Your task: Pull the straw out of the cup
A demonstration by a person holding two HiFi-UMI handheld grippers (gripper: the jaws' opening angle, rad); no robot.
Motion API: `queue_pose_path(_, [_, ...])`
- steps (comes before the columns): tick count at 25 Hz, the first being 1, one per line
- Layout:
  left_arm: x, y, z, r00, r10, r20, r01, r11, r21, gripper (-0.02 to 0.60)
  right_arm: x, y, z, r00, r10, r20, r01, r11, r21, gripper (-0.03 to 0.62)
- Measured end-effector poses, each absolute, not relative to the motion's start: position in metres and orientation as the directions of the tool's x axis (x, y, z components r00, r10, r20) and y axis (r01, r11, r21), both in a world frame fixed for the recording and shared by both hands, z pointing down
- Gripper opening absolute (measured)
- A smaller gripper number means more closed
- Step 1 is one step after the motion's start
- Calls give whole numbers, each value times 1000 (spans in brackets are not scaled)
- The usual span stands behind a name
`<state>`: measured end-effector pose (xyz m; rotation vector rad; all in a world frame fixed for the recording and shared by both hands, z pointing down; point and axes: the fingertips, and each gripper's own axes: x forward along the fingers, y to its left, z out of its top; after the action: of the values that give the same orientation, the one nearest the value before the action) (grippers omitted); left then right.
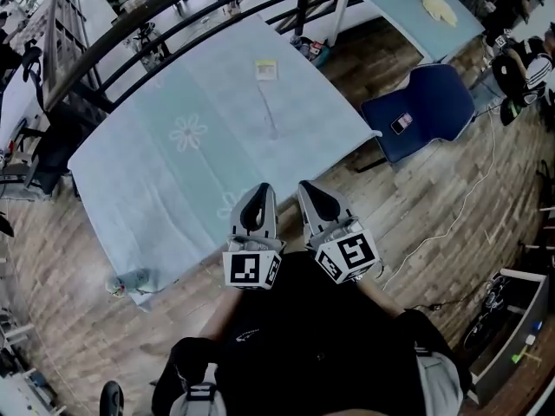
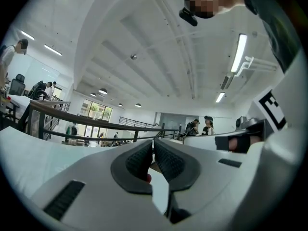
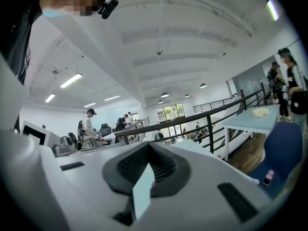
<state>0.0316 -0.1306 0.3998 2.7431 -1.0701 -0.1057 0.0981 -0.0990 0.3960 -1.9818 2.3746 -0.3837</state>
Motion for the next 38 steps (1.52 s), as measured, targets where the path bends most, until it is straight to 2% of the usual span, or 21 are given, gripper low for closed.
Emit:
queue_pose_path(8, [68, -171, 414, 625, -779, 53, -768, -601, 220, 18, 148, -149, 407, -296, -941, 166, -941, 259, -217, 9])
queue_pose_path(19, [94, -201, 430, 420, -900, 112, -897, -394, 199, 21, 184, -182, 408, -482, -861, 165, -868, 442, -227, 9])
queue_pose_path(23, [106, -215, 438, 385, -913, 133, -915, -358, 187, 85, 197, -193, 412, -511, -842, 176, -853, 469, -230, 9])
queue_pose_path(38, [134, -298, 508, 294, -905, 308, -955, -270, 120, 169, 210, -247, 439, -598, -761, 251, -798, 534, -279, 9])
